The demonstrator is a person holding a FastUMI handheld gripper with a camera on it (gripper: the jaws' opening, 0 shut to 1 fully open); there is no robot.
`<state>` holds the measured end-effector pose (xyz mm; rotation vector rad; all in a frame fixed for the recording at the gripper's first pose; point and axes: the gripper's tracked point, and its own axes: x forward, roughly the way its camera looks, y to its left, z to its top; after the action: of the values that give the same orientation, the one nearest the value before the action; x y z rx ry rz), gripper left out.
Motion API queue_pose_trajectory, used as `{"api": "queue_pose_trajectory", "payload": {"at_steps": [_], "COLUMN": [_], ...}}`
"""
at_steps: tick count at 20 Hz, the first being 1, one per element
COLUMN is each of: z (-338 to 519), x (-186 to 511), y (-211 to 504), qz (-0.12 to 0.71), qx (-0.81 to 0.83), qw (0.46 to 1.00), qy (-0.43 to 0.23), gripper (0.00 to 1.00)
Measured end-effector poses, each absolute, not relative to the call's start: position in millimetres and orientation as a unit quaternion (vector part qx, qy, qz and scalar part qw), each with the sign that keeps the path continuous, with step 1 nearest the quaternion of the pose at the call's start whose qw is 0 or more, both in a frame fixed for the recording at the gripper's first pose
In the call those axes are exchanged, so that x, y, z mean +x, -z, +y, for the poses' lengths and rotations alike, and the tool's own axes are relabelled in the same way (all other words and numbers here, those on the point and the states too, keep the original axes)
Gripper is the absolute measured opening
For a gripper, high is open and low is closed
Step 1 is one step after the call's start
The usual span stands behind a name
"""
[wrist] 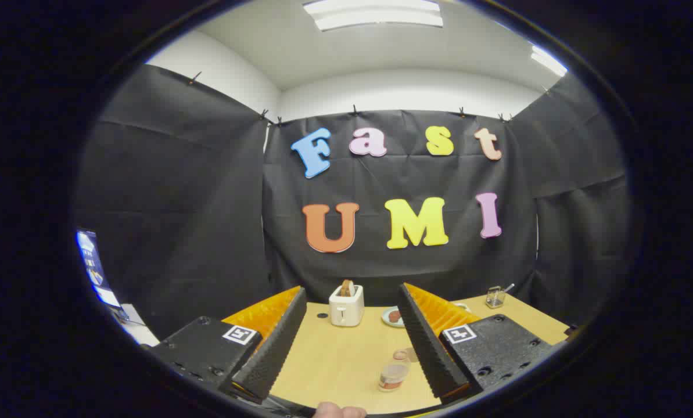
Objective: Take the bottle from table, then pour the juice into the cup, finally place the bottle on the coaster
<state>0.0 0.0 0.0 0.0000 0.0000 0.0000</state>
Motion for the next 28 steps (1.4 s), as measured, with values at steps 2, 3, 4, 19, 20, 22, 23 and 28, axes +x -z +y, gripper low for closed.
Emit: {"api": "queue_pose_trajectory", "payload": {"at_steps": [2, 3, 4, 19, 20, 22, 23, 28], "z": [-3.3, -3.2, -2.4, -8.7, -9.6, -16.8, -19.0, -19.8], "x": [4.8, 7.1, 8.8, 9.9, 10.1, 11.2, 11.7, 6.6], "y": [4.7, 6.3, 7.4, 10.1, 10.8, 15.7, 20.9, 56.5], "qz": [0.009, 0.014, 0.015, 0.015, 0.012, 0.012, 0.014, 0.013], "qx": [-0.004, -0.006, -0.007, -0.009, -0.012, -0.017, -0.016, -0.016], "qw": [1.000, 1.000, 1.000, 1.000, 1.000, 0.999, 0.999, 0.999], "qy": [0.007, 0.008, 0.007, 0.016, 0.017, 0.026, 0.029, 0.037], "gripper": [1.00, 1.00, 1.00, 1.00, 1.00, 1.00, 1.00, 1.00]}}
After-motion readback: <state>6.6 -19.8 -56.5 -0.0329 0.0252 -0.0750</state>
